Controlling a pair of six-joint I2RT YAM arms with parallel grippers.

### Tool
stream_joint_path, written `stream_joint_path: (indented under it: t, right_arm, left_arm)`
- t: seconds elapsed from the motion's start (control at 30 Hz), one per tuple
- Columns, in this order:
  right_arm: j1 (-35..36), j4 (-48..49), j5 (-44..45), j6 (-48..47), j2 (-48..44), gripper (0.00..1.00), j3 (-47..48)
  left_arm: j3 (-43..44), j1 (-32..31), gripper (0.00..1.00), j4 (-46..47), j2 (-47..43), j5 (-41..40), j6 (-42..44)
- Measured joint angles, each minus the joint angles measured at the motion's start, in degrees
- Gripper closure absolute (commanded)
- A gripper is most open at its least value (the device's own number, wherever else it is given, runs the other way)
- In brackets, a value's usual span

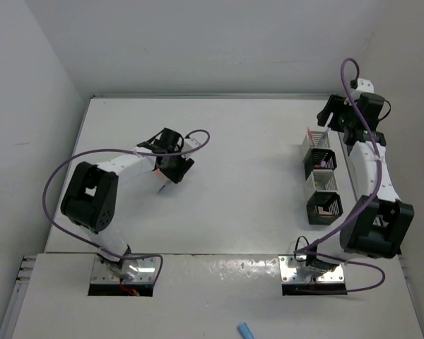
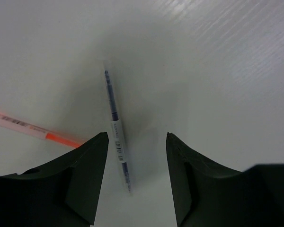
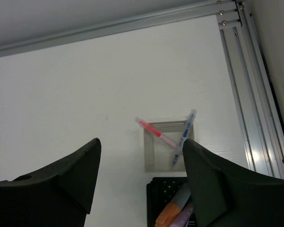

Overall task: Sort the stationery into containers
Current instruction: Pick up the pen from the center of the board.

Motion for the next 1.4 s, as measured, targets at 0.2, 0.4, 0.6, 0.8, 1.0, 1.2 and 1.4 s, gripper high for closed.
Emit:
stream_joint_path:
  t: [0.2,0.4,0.6,0.8,1.0,1.2,1.4]
  right_arm:
    - [1.5,-2.0,-4.2,2.2,-7.5,0.31,0.0]
    - [3.0,-4.1,-6.8,3.5,-9.2,0.32,0.0]
    - [4.6,-7.1,-8.0,3.4,-9.8,0.33,0.0]
    - [7.3,-8.9,-8.3,3.8,-10.6,0.34,0.1]
    - [13.9,-11.6,-8.3,5.7,-10.6,0.33,2.3]
    - [20.4,-14.5,-8.8,9.9,-10.8,0.30,5.6]
    - [22.0,-15.8,-11.2,17.2,-10.6,0.25,6.6]
  left_arm:
    - [-0.5,0.8,0.44,-0.1,2.8,-1.9,-2.4]
    - [-0.5,2.3,0.50,-0.1,4.1,-1.4,-2.3]
    - [-2.3,3.7,0.58,0.2,4.6,0.9,-2.2]
    - [-3.8,3.7,0.67,1.2,4.5,2.2,-2.1]
    - [-4.0,2.0,0.88,3.1,4.5,3.2,-2.6]
    - [-1.6,0.0,1.00,3.1,4.8,7.7,-3.6]
    - [0.4,0.0,1.00,9.0,-1.8,19.4,-10.7]
